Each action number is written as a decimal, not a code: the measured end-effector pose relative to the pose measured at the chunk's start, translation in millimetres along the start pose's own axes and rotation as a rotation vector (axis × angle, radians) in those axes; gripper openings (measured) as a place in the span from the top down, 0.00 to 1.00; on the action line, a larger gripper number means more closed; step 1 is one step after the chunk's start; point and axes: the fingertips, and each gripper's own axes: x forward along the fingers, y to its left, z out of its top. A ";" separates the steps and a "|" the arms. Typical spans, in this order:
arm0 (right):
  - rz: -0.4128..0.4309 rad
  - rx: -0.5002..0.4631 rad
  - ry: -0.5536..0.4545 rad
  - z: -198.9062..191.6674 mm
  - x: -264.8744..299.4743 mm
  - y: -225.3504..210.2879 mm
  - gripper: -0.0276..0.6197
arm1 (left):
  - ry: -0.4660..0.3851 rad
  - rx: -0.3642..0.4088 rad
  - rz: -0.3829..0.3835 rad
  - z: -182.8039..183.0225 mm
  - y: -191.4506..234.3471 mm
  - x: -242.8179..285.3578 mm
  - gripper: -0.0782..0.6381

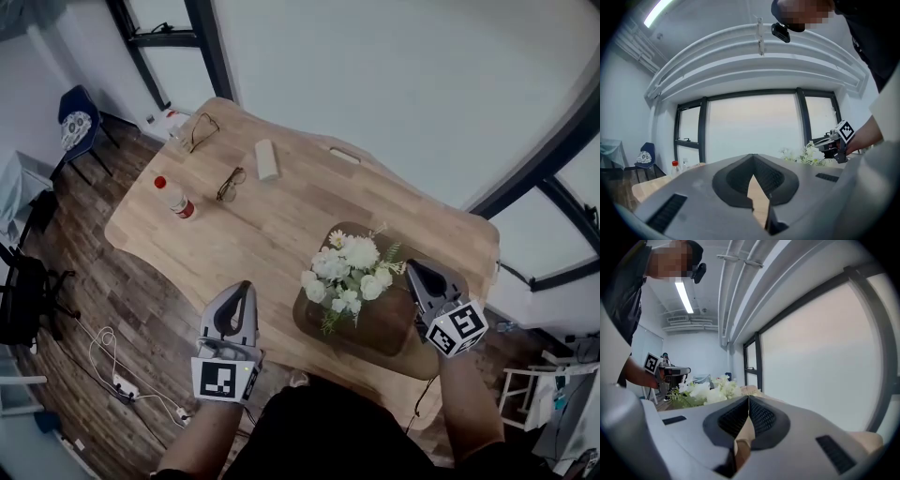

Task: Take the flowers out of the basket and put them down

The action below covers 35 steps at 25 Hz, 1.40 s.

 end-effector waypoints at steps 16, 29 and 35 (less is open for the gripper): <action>0.322 -0.073 0.319 -97.6 29.4 47.1 0.92 | 0.038 -0.025 0.036 -24.9 -2.6 10.6 0.88; 0.442 -0.065 0.229 -92.6 68.7 95.6 0.46 | 0.046 -0.024 0.063 -27.1 10.3 1.4 0.88; 0.444 -0.015 0.178 -91.4 85.3 104.3 0.46 | 0.069 -0.003 0.074 -25.1 9.6 -6.9 0.88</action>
